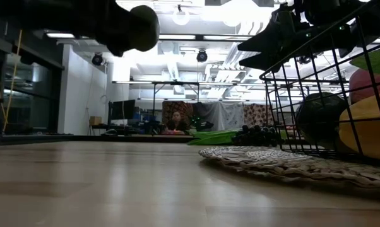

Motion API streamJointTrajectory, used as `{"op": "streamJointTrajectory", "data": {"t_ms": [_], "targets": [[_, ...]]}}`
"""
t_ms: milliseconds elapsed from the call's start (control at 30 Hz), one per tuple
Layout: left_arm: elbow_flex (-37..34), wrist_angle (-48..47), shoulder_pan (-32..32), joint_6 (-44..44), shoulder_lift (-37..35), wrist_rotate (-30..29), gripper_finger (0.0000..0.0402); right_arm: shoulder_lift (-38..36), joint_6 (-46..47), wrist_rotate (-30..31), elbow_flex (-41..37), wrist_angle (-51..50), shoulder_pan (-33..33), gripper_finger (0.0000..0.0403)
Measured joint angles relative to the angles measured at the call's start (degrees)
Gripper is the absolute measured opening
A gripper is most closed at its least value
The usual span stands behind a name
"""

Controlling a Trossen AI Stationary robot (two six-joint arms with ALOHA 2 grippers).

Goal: Build produce basket
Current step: Put the green lime into the wire basket

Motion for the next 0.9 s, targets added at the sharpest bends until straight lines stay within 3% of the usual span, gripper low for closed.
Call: {"op": "streamJointTrajectory", "data": {"t_ms": [133, 767, 900], "targets": [[-4.9, 8.49, 2.43, -2.61, 0.0, 0.54, 0.0274, 0.01, -0.09, 0.0, 0.0, 0.03, 0.0, 0.0394], [-5.9, 8.38, 2.76, -4.8, 0.0, 0.25, 0.0276, 0.0, 0.95, 3.37, 0.0, 0.04, -0.01, 0.0394], [-5.41, 8.47, 2.8, -5.96, 0.6, 0.07, 0.0276, 0.93, 1.51, -2.18, 0.0, 1.78, -0.02, 0.0394]]}}
